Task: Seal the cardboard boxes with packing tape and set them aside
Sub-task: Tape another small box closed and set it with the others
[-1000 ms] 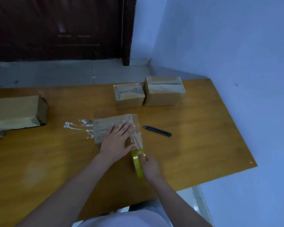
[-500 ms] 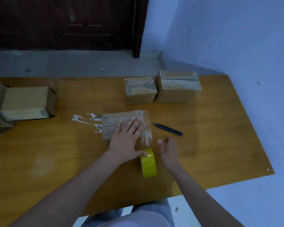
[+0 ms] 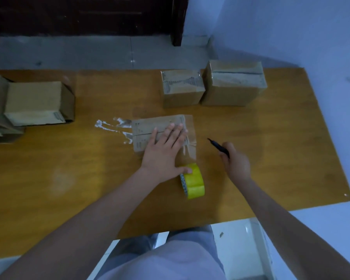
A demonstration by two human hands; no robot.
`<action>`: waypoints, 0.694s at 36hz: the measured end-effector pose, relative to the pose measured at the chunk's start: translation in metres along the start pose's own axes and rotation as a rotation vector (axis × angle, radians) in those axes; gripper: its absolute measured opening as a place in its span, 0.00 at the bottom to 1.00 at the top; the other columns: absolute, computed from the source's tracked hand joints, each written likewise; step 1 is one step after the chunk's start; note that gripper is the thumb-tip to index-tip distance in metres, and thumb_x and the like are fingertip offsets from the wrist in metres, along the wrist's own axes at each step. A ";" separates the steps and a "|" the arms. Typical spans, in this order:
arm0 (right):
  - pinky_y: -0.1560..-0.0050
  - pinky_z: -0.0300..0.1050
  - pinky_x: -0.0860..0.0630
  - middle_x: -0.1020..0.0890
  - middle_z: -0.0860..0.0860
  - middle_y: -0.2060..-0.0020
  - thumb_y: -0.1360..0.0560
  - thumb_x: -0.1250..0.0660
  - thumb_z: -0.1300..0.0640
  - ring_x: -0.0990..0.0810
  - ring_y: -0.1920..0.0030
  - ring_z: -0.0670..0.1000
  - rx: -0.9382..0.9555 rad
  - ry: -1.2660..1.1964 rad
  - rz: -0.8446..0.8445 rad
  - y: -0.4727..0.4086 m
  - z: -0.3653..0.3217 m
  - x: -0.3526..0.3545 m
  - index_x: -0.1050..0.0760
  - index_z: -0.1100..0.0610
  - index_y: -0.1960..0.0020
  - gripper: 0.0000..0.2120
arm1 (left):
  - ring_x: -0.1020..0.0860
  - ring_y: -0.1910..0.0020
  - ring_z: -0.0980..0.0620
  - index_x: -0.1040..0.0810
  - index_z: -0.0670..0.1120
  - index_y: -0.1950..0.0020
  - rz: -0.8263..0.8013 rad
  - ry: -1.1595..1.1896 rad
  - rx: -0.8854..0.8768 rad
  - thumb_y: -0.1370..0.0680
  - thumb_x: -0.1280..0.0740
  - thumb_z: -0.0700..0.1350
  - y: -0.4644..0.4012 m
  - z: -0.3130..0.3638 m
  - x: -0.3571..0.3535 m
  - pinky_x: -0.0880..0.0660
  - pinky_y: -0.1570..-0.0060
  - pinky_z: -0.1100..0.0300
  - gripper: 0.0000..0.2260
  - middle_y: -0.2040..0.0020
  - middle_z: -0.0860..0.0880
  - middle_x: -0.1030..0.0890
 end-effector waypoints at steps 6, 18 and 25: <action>0.68 0.44 0.30 0.20 0.52 0.63 0.24 0.36 0.57 0.24 0.65 0.54 0.530 0.112 0.258 0.033 -0.049 0.045 0.21 0.56 0.52 0.06 | 0.66 0.24 0.51 0.68 0.50 0.24 0.002 0.002 0.005 0.30 0.50 0.76 -0.001 0.000 0.000 0.66 0.28 0.44 0.48 0.22 0.52 0.65; 0.74 0.44 0.33 0.24 0.55 0.70 0.39 0.23 0.67 0.24 0.71 0.59 0.151 0.378 0.043 0.000 -0.017 -0.001 0.23 0.58 0.62 0.11 | 0.66 0.24 0.51 0.68 0.50 0.24 0.008 -0.019 0.008 0.31 0.52 0.77 -0.001 -0.001 0.001 0.63 0.27 0.43 0.49 0.23 0.52 0.66; 0.44 0.54 0.31 0.29 0.57 0.36 0.21 0.40 0.58 0.29 0.40 0.61 -0.113 0.321 -0.134 -0.003 0.013 -0.028 0.30 0.61 0.34 0.16 | 0.66 0.24 0.52 0.68 0.50 0.24 -0.002 -0.008 0.009 0.31 0.51 0.77 -0.002 0.001 0.000 0.64 0.27 0.43 0.49 0.23 0.52 0.66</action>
Point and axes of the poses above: each hand's wrist, its own y-axis away from the middle knuckle, its own x-axis out of the back of the hand, z = x × y, the point moved 7 cm from there along -y, towards the middle knuckle
